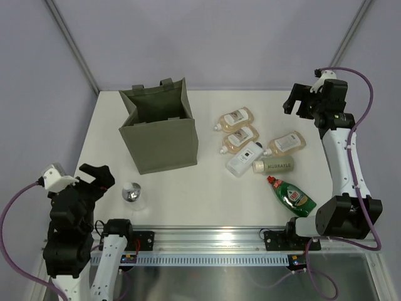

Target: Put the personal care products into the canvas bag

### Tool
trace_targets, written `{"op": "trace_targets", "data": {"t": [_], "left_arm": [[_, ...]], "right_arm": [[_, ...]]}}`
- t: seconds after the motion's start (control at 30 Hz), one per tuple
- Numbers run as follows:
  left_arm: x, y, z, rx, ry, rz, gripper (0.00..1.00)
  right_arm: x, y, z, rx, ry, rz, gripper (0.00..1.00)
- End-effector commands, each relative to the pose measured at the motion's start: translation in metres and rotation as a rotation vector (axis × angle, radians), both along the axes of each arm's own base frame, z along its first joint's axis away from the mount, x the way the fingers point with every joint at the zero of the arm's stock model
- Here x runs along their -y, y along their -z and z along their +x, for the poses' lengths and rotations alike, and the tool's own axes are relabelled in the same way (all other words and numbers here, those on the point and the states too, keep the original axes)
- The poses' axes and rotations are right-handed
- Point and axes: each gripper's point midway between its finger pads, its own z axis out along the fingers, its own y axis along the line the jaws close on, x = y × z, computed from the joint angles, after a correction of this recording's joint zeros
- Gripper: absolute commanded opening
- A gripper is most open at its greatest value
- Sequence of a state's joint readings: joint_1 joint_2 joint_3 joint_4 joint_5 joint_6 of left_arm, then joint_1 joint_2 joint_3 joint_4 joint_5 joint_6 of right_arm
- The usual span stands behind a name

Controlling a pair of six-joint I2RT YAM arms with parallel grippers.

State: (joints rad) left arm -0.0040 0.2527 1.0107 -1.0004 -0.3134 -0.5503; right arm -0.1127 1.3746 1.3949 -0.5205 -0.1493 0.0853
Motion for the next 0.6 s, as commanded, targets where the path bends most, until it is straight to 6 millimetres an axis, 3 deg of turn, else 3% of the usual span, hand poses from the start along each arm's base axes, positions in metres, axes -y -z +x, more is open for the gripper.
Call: {"op": "trace_targets", "data": {"t": [0.0, 0.07, 0.1, 0.13, 0.2, 0.27, 0.3, 0.4, 0.43, 0.57], "left_arm": [[0.000, 0.024, 0.002, -0.134, -0.052, -0.094, 0.99], [0.004, 0.040, 0.001, -0.215, -0.060, -0.137, 0.99], [0.010, 0.046, 0.001, -0.233, -0.053, -0.183, 0.99], [0.014, 0.053, 0.001, -0.262, -0.046, -0.204, 0.99], [0.024, 0.065, 0.002, -0.307, -0.016, -0.253, 0.99], [0.028, 0.077, 0.003, -0.357, -0.003, -0.270, 0.99], [0.032, 0.083, 0.003, -0.381, 0.013, -0.277, 0.99], [0.040, 0.114, 0.006, -0.498, 0.047, -0.290, 0.99], [0.042, 0.135, 0.005, -0.565, 0.048, -0.298, 0.99], [0.053, 0.164, 0.015, -0.625, 0.093, -0.332, 0.99]], "right_arm": [[-0.031, -0.017, -0.014, 0.045, -0.209, 0.023, 1.00], [-0.051, -0.011, -0.032, 0.054, -0.459, -0.098, 0.99], [-0.084, -0.012, -0.050, 0.075, -0.667, -0.082, 0.99], [-0.097, 0.001, -0.074, 0.011, -0.778, -0.087, 1.00], [-0.124, 0.011, -0.094, 0.001, -0.957, -0.189, 0.99], [-0.135, 0.027, -0.121, -0.012, -1.144, -0.255, 1.00], [-0.149, 0.026, -0.139, 0.027, -1.252, -0.202, 0.99], [-0.159, 0.034, -0.158, 0.040, -1.314, -0.122, 0.99], [-0.160, 0.040, -0.163, 0.034, -1.330, -0.107, 0.99], [-0.161, 0.053, -0.166, 0.019, -1.328, -0.085, 0.99]]}}
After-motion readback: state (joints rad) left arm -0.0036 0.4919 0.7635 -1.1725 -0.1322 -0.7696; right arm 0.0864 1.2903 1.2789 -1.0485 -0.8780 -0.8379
